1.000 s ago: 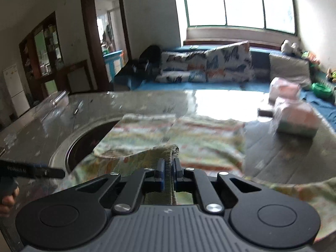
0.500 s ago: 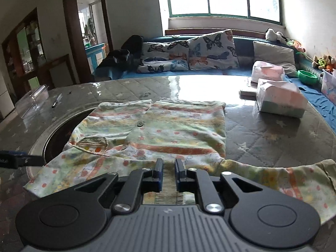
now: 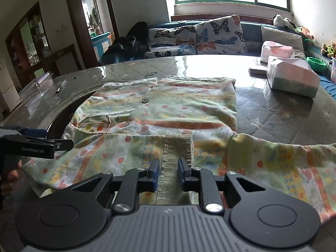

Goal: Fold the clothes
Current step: 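Grasp the corduroy cuff of the other sleeve with the right gripper, then fold the held sleeve over the shirt body with the right gripper and release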

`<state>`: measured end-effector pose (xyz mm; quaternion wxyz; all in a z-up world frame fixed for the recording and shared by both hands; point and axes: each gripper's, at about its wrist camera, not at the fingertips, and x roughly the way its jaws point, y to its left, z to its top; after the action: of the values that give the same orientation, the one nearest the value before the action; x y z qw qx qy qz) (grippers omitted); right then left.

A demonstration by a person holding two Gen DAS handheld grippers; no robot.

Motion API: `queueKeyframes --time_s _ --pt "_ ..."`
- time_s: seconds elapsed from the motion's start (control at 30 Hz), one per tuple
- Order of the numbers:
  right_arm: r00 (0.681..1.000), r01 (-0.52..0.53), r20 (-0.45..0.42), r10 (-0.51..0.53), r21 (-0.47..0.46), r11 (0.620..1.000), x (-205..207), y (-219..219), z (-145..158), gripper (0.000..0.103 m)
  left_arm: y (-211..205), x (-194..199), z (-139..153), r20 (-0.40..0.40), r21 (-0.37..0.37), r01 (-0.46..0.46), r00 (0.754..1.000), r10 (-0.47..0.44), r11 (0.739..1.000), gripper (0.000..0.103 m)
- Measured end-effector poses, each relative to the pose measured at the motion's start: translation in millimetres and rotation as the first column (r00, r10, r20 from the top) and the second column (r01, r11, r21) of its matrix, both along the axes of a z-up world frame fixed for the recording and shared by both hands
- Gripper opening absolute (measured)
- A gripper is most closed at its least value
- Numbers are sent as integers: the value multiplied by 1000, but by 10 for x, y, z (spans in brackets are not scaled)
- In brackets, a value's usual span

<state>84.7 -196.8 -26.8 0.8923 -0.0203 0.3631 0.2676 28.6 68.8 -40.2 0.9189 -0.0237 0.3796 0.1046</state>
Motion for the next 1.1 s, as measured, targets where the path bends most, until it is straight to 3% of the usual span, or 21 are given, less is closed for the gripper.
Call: queueKeyframes --time_s 0.1,0.27,0.43,0.6,0.77,1.0,1.03,1.1 --pt "999 29 20 -29 18 999 -34 -130 73 34 33 -7 8 -2 -9 -5 1000 5 1000 103" --pt "981 182 78 -179 -26 983 -11 -612 171 46 46 -44 47 -2 -9 -10 1000 10 1000 103" --pt "920 385 118 -373 -104 917 130 -1208 127 50 75 -99 111 8 -17 -21 1000 21 1000 103" --pt "853 520 132 -505 -137 843 238 -1728 49 51 124 -142 98 -13 -50 -43 999 42 998 103" --pt "819 574 115 -562 -150 805 301 -1984 -46 51 115 -178 113 -15 -45 -52 999 51 998 103" --pt "810 587 104 -578 -137 798 351 -2023 -138 55 132 -192 109 -22 -49 -65 998 64 997 103" --pt "812 583 105 -574 -138 800 351 -2005 -134 54 135 -195 108 -23 -51 -67 998 65 996 103" --pt "817 577 104 -568 -128 807 346 -1974 -129 42 141 -200 105 -25 -54 -70 997 69 996 103"
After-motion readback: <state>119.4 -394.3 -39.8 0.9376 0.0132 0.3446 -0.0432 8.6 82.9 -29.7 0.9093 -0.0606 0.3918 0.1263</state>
